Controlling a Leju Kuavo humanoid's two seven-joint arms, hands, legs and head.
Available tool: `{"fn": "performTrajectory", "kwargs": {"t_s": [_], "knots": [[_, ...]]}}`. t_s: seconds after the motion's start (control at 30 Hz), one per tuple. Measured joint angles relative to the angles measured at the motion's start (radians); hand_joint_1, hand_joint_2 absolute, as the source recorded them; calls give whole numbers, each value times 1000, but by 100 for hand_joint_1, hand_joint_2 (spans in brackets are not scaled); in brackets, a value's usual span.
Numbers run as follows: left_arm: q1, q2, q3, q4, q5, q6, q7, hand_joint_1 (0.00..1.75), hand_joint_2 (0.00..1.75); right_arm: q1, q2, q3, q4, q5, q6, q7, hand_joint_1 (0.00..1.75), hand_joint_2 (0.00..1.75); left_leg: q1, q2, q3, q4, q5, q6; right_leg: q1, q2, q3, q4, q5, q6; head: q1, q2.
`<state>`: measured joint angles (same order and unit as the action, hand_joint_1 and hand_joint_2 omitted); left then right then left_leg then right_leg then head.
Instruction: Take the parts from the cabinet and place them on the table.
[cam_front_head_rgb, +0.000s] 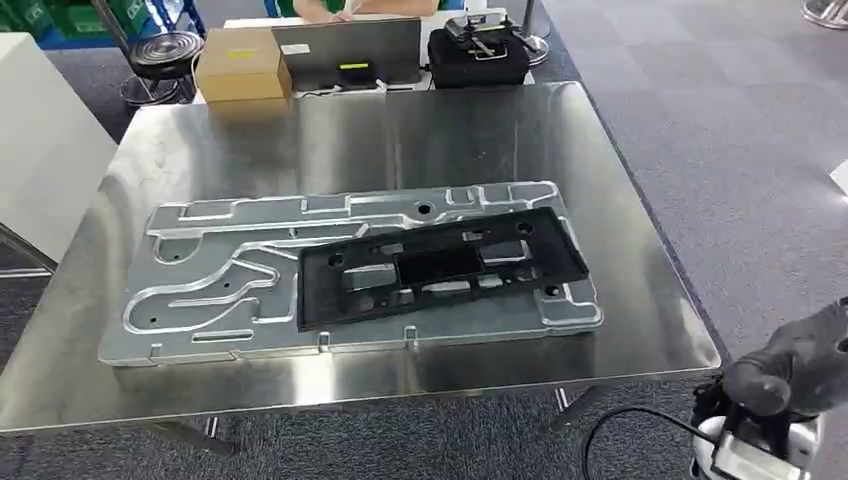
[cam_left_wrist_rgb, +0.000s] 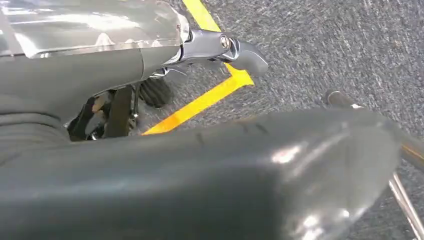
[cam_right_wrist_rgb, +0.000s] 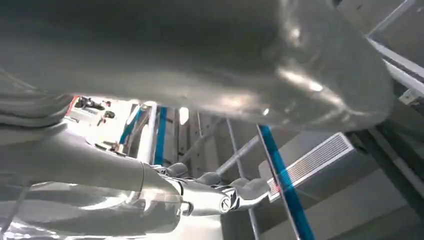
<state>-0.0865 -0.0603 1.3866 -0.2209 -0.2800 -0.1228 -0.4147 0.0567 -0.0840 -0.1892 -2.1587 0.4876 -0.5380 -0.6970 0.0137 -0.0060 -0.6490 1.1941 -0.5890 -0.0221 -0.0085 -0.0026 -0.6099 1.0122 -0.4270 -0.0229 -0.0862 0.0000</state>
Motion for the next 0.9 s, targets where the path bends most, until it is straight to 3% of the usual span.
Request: {"fn": "performTrajectory", "kwargs": {"t_s": [0.03,0.07,0.1,0.13,0.2,0.23,0.37,0.4,0.43,0.5,0.53,0.57,0.6,0.63,0.67,0.7,0.73,0.77,0.87,0.9], "knots": [[0,1,3,0,0,1,0,0,0,27,7,-9,-4,-7,17,0,0,0,0,0,-22,76,-42,-1,2,-1,-6,0,5,-1,0,0],[0,1,4,0,0,1,0,0,0,52,13,-18,-5,-15,32,0,0,0,0,0,-29,125,-63,-3,3,-2,-15,2,11,-1,0,0],[0,2,6,0,0,0,0,0,0,74,22,-27,-5,-34,54,0,0,0,0,0,-13,123,-59,-3,3,-1,-24,4,17,0,0,0],[1,2,7,0,0,0,0,0,0,96,34,-39,-5,-53,70,0,0,0,0,0,26,75,-39,-1,3,-1,-32,6,23,2,0,0],[-1,5,7,0,0,-1,0,0,0,151,59,-69,0,-87,97,0,0,0,0,0,161,-126,23,7,3,0,-49,12,36,9,0,0],[-2,7,7,0,0,-2,0,0,0,169,70,-82,3,-96,101,0,0,0,-2,-1,207,-203,19,13,3,-1,-53,18,42,14,0,0],[2,8,7,0,0,0,3,0,0,214,112,-140,56,-107,155,9,0,0,-15,-1,193,-199,52,33,1,1,-51,4,74,40,0,0],[4,7,8,0,0,2,3,0,0,221,122,-160,75,-99,173,13,0,0,-8,2,184,-210,71,41,1,5,-55,4,79,46,0,0],[2,6,8,0,0,3,5,0,0,225,134,-184,100,-93,191,13,0,0,-6,10,174,-210,83,47,-3,6,-65,22,34,51,0,0],[5,6,8,0,0,3,6,0,0,221,158,-241,158,-67,239,35,0,0,-6,13,144,-210,105,54,-6,5,-96,146,-101,59,0,0],[8,6,8,0,0,3,6,0,0,218,171,-266,196,-45,262,50,0,0,-7,14,131,-210,114,55,-7,5,-108,216,-149,63,0,0],[10,6,8,0,0,3,6,0,0,209,187,-302,256,-12,286,63,0,0,-7,16,117,-208,124,54,-7,5,-112,276,-172,66,0,0],[13,6,8,0,0,3,6,0,0,192,195,-337,311,15,300,64,0,0,-7,16,105,-205,134,53,-8,5,-102,300,-162,68,0,0],[15,6,8,0,0,2,6,0,0,168,203,-394,404,50,313,47,0,0,-7,17,89,-200,144,51,-9,4,-70,284,-125,69,0,0],[15,6,8,0,0,0,6,0,0,150,205,-443,479,77,316,32,0,0,-7,17,76,-196,150,49,-10,4,-25,234,-88,68,0,0],[15,6,8,0,0,0,5,0,0,129,205,-490,553,105,316,20,0,0,-7,16,64,-191,156,46,-9,4,40,151,-63,64,0,0],[14,6,8,0,0,-2,5,0,0,99,203,-548,652,140,308,12,0,0,-7,17,57,-186,162,43,-7,4,107,59,-71,56,0,0],[14,6,8,0,0,-4,2,0,0,75,203,-593,730,153,298,11,0,0,-12,15,49,-181,168,36,1,4,147,-16,-101,49,0,0],[15,6,7,0,0,-6,1,0,0,41,183,-692,954,199,249,3,0,0,-7,15,47,-188,191,18,7,3,141,-27,-98,31,0,0],[18,6,7,0,0,-7,1,0,0,33,177,-729,1030,206,241,3,0,0,-11,15,43,-187,195,10,-1,2,135,-33,-84,21,0,0]]}}
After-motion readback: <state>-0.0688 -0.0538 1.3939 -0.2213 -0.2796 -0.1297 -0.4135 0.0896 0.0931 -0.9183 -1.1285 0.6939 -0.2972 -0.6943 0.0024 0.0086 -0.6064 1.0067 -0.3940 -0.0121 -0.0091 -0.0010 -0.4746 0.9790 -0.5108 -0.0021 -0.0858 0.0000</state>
